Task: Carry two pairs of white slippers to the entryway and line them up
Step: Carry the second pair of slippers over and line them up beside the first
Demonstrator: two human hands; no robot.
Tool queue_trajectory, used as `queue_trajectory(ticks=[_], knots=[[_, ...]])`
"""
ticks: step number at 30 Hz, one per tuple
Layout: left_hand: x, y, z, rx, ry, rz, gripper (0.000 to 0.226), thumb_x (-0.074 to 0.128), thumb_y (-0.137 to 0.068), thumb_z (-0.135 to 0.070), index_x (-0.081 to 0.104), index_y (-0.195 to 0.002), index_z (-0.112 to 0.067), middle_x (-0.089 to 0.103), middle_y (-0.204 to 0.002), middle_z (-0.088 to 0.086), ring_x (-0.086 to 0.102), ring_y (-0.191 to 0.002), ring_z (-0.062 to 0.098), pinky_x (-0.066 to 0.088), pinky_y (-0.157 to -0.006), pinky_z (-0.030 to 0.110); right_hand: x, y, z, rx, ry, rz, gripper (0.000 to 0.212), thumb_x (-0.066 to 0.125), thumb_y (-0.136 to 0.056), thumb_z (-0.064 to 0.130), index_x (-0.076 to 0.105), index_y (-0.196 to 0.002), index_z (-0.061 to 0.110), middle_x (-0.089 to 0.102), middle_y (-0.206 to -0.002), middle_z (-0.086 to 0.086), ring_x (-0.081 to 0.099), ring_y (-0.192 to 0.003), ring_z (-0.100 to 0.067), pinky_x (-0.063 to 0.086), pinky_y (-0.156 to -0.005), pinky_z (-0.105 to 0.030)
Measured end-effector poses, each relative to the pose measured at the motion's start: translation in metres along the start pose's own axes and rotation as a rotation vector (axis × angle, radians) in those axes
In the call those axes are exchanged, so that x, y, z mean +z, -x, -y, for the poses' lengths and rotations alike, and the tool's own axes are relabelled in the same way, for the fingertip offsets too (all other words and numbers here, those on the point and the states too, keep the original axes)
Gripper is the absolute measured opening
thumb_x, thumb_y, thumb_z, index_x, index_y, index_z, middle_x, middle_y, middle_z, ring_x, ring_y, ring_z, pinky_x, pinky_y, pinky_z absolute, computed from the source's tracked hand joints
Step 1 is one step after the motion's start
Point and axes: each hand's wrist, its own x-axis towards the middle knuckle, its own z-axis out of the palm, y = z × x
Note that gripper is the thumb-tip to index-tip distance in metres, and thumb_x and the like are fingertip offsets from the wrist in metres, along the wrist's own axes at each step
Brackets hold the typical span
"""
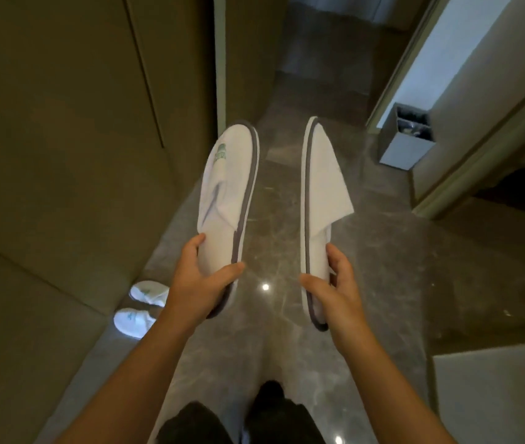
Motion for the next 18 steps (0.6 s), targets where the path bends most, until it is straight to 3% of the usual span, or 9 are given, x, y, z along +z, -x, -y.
queue_trajectory(ticks=[5, 8, 12, 14, 18], knots=[[0.027, -0.072, -0.012, -0.032, -0.080, -0.154, 0.082, 0.076, -0.062, -0.029, 0.033, -0.130, -0.020, 0.036, -0.138, 0.006, 0.040, -0.116, 0.019, 0.037, -0.092, 0.034, 0.007, -0.114, 0.024, 0.037, 0.030, 0.171, 0.068, 0.063, -0.076, 0.009, 0.031, -0.135, 0.021, 0.041, -0.139, -0.006, 0.045, -0.119, -0.021, 0.046, -0.077, -0.020], [0.033, -0.114, -0.003, -0.091, -0.144, -0.248, 0.078, 0.073, -0.067, -0.024, 0.031, -0.132, -0.020, 0.035, -0.139, 0.009, 0.039, -0.119, 0.024, 0.036, -0.091, 0.036, 0.029, -0.177, 0.027, 0.071, 0.077, 0.246, 0.069, 0.063, -0.077, 0.010, 0.029, -0.136, 0.020, 0.036, -0.143, -0.006, 0.040, -0.126, -0.022, 0.043, -0.088, -0.028], [0.037, -0.184, 0.011, -0.181, -0.132, -0.331, 0.077, 0.073, -0.068, -0.022, 0.030, -0.132, -0.018, 0.034, -0.139, 0.013, 0.038, -0.123, 0.029, 0.036, -0.094, 0.040, 0.065, -0.263, 0.029, 0.094, 0.127, 0.340, 0.071, 0.063, -0.077, 0.011, 0.027, -0.136, 0.022, 0.036, -0.143, -0.004, 0.041, -0.120, -0.018, 0.043, -0.083, -0.023], [0.039, -0.220, 0.013, -0.218, -0.125, -0.359, 0.077, 0.073, -0.068, -0.022, 0.031, -0.132, -0.019, 0.036, -0.138, 0.013, 0.038, -0.121, 0.030, 0.037, -0.094, 0.042, 0.084, -0.301, 0.030, 0.107, 0.152, 0.372, 0.070, 0.064, -0.077, 0.011, 0.028, -0.136, 0.020, 0.036, -0.143, -0.006, 0.042, -0.123, -0.021, 0.042, -0.086, -0.027], [0.046, -0.272, 0.011, -0.317, -0.101, -0.432, 0.077, 0.073, -0.066, -0.023, 0.032, -0.131, -0.020, 0.038, -0.135, 0.013, 0.040, -0.117, 0.027, 0.035, -0.087, 0.034, 0.114, -0.366, 0.030, 0.162, 0.219, 0.496, 0.072, 0.066, -0.075, 0.012, 0.028, -0.136, 0.021, 0.037, -0.141, -0.006, 0.044, -0.122, -0.022, 0.043, -0.081, -0.026]])
